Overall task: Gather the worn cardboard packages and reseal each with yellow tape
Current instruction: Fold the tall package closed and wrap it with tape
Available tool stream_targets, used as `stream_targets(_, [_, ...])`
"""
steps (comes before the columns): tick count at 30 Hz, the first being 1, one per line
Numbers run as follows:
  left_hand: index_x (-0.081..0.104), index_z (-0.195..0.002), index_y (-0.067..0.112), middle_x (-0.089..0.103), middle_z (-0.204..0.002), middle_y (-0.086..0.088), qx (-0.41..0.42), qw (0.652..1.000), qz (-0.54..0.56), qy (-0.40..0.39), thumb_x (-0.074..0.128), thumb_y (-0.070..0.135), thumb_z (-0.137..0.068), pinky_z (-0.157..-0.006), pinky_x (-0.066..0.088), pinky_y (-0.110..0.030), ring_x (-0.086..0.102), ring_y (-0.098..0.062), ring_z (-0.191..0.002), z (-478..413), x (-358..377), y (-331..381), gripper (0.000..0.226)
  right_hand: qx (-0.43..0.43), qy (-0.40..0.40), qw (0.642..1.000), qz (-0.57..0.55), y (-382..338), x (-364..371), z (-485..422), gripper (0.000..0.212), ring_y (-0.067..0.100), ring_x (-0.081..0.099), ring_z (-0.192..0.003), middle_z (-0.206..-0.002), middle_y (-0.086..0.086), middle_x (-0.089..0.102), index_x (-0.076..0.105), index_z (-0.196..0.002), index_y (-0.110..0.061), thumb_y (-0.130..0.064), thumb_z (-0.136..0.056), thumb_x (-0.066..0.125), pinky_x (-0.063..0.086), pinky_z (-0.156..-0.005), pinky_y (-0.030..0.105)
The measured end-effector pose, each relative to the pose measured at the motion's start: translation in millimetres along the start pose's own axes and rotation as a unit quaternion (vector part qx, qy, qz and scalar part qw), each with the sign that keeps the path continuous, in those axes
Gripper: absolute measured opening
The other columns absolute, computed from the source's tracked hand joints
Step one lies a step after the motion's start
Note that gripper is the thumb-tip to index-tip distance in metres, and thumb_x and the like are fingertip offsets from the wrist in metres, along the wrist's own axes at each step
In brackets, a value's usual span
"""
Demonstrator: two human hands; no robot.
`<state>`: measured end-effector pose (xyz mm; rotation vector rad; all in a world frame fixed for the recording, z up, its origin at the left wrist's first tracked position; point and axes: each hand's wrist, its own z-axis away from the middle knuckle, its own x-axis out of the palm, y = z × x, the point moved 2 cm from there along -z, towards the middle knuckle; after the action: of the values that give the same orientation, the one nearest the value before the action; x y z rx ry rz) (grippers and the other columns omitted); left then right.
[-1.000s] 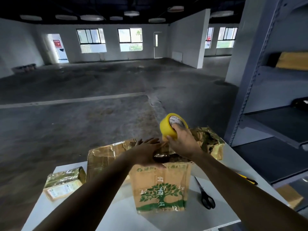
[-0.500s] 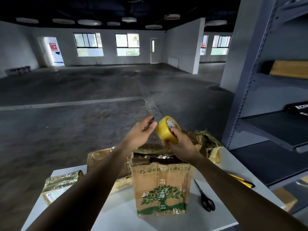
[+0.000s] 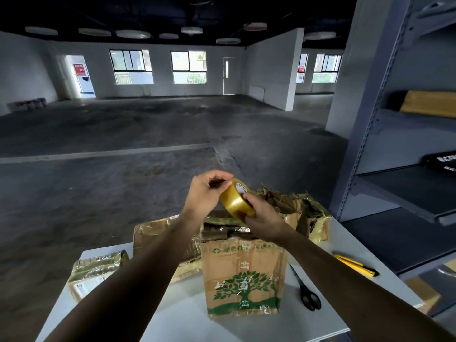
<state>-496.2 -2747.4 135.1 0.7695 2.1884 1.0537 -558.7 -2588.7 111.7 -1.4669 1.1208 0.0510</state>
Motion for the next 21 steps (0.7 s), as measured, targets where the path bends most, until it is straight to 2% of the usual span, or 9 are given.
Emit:
stream_targets(3, [0.074,-0.097,0.006,0.072,-0.093,0.001,-0.008,1.0,-0.004,0.023,0.07,-0.001,-0.088,-0.081,0.048,-0.011,0.064,0.003,-0.084,-6,-5,0,0.013,-0.009,-0.006,1.0,-0.014,-7,1,0,0.035,0.022,0.06,-0.093,-0.106,0.002,0.062,0.055,-0.122,-0.021,-0.038,-0.091,0.061,0.05,-0.08,0.045])
stream_targets(5, [0.071,-0.096,0.004,0.07,-0.09,0.001,0.002,0.999,-0.006,0.035,0.066,-0.004,-0.089,-0.079,0.046,-0.01,0.062,0.006,-0.08,-6,-6,3,0.012,-0.011,-0.002,0.999,-0.037,-11,-1,-1,0.042,0.016,0.061,-0.092,-0.105,-0.001,0.063,0.055,-0.125,-0.02,-0.042,-0.09,0.06,0.05,-0.079,0.038])
stream_targets(7, [0.069,-0.094,0.006,0.069,-0.088,0.002,0.012,0.999,-0.01,0.037,0.063,-0.007,-0.09,-0.079,0.046,-0.011,0.061,0.006,-0.08,-6,-8,3,0.015,-0.003,-0.001,0.998,-0.064,-12,-3,-2,0.035,0.01,0.06,-0.087,-0.099,0.003,0.065,0.056,-0.121,-0.014,-0.035,-0.094,0.062,0.049,-0.076,0.034])
stream_targets(10, [0.065,-0.093,0.01,0.067,-0.085,0.003,0.033,0.999,-0.033,0.028,0.059,-0.007,-0.092,-0.077,0.045,-0.012,0.06,0.001,-0.079,-3,-10,4,0.018,0.009,0.005,0.994,-0.108,-12,-9,-3,0.03,0.019,0.059,-0.086,-0.104,0.021,0.065,0.059,-0.114,-0.008,-0.03,-0.093,0.063,0.049,-0.075,0.038])
stream_targets(12, [0.061,-0.09,0.015,0.066,-0.084,0.002,0.04,0.998,-0.046,0.028,0.058,-0.007,-0.093,-0.075,0.046,-0.013,0.06,-0.005,-0.08,-1,-11,5,0.022,0.026,-0.003,0.992,-0.124,-11,-12,-3,0.026,0.021,0.06,-0.089,-0.108,0.022,0.065,0.06,-0.115,-0.006,-0.025,-0.096,0.063,0.049,-0.076,0.034])
stream_targets(15, [0.057,-0.086,0.022,0.065,-0.083,-0.007,0.027,0.998,-0.041,0.025,0.054,-0.007,-0.094,-0.076,0.049,-0.024,0.063,-0.024,-0.082,0,-11,5,0.03,0.045,-0.009,0.99,-0.133,-12,-15,-2,0.02,0.018,0.059,-0.091,-0.105,0.018,0.066,0.061,-0.113,-0.007,-0.019,-0.098,0.061,0.049,-0.075,0.026])
stream_targets(17, [0.055,-0.086,0.023,0.063,-0.081,-0.005,0.022,0.999,-0.044,0.017,0.052,-0.008,-0.095,-0.076,0.05,-0.026,0.063,-0.027,-0.082,2,-12,7,0.032,0.046,0.006,0.988,-0.146,-20,-19,0,0.019,0.015,0.057,-0.09,-0.096,0.011,0.063,0.062,-0.11,-0.005,-0.02,-0.099,0.06,0.052,-0.08,0.032])
stream_targets(19, [0.056,-0.088,0.02,0.061,-0.08,-0.006,0.024,0.999,-0.038,0.006,0.049,-0.009,-0.096,-0.075,0.05,-0.026,0.06,-0.022,-0.077,3,-14,11,0.03,0.063,0.038,0.986,-0.151,-25,-23,0,0.012,0.008,0.053,-0.082,-0.088,-0.002,0.056,0.057,-0.104,-0.011,-0.022,-0.1,0.057,0.048,-0.089,0.036])
stream_targets(21, [0.056,-0.092,0.014,0.058,-0.08,-0.009,0.02,0.999,-0.033,-0.004,0.047,-0.009,-0.097,-0.071,0.048,-0.02,0.055,-0.014,-0.073,6,-15,19,0.026,0.051,0.047,0.994,-0.083,-26,-26,-5,0.023,0.017,0.06,-0.086,-0.093,0.004,0.062,0.059,-0.107,-0.009,-0.031,-0.101,0.055,0.049,-0.088,0.04])
